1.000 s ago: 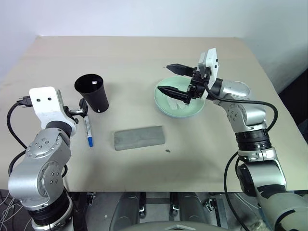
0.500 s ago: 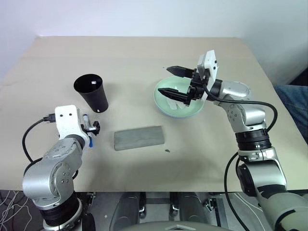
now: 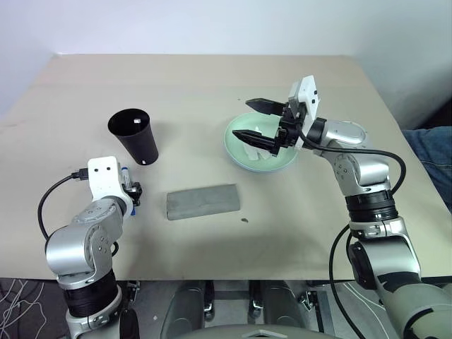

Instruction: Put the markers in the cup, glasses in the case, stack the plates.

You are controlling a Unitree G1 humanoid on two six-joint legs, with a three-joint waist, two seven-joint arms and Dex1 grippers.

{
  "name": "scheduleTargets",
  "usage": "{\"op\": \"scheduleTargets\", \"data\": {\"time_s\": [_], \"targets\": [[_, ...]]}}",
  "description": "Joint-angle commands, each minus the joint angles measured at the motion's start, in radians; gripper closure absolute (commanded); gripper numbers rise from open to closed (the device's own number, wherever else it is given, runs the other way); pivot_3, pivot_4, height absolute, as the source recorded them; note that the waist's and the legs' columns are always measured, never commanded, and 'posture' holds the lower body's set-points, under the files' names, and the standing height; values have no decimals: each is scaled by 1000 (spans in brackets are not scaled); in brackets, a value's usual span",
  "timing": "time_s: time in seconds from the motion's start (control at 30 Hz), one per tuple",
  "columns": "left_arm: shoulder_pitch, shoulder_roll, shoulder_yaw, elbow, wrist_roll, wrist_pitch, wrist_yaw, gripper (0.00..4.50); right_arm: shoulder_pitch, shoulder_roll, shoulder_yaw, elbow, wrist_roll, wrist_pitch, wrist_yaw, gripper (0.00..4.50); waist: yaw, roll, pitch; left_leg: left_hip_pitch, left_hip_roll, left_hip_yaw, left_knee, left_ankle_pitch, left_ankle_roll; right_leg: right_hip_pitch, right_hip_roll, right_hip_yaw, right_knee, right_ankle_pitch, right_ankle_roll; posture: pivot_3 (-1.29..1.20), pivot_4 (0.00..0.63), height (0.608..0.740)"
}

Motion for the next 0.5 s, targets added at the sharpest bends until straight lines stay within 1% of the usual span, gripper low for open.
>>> {"op": "scheduleTargets", "data": {"time_s": [0.03, 0.13, 0.17, 0.27, 0.37, 0.43, 0.5], "targets": [[-23, 5, 51, 26, 28, -27, 4, 3054, -5, -10, -9, -35, -8, -15, -12, 0, -1, 0, 0, 0, 0, 0, 0, 0, 0, 0, 0, 0, 0, 0, 0, 0, 150, 681], [-45, -13, 90, 41, 34, -31, 17, 4088, -4, -12, -10, -32, -14, -18, -12, 0, 0, 0, 0, -1, 0, 0, -1, 0, -1, -1, 0, 0, 0, 0, 0, 0, 150, 681], [-50, -11, 98, 45, 36, -33, 17, 4206, -4, -12, -12, -34, -14, -17, -11, 0, 0, 0, 0, -1, 0, 0, -1, 1, -1, -1, 0, 0, 0, 0, 0, 0, 150, 681], [-55, 15, 108, 64, 53, -66, 12, 4204, -6, -17, -17, -43, -4, -2, -3, 0, 0, 0, 0, -1, 0, 1, 0, 1, -1, -1, 0, 0, 0, 0, 0, 0, 150, 681], [-56, 59, 117, 80, 80, -209, 11, 4204, -7, -23, -21, -52, 15, 20, 15, 0, 0, 0, 0, -1, 0, 0, 0, 1, -1, -1, 0, 0, 0, 0, 0, 0, 150, 681], [-42, 113, 108, 98, 112, -403, -11, 4204, -7, -27, -21, -56, 23, 35, 26, 0, 0, 0, 0, -2, 1, 0, -1, 1, -1, -2, 0, 0, 0, 0, 0, 0, 150, 681], [-36, 144, 123, 130, 115, -615, -45, 4204, -6, -25, -22, -61, 38, 47, 35, 0, 0, 0, 0, -3, 1, 0, -1, 1, -1, -3, 0, 0, 0, 0, 0, 0, 150, 681]]}}
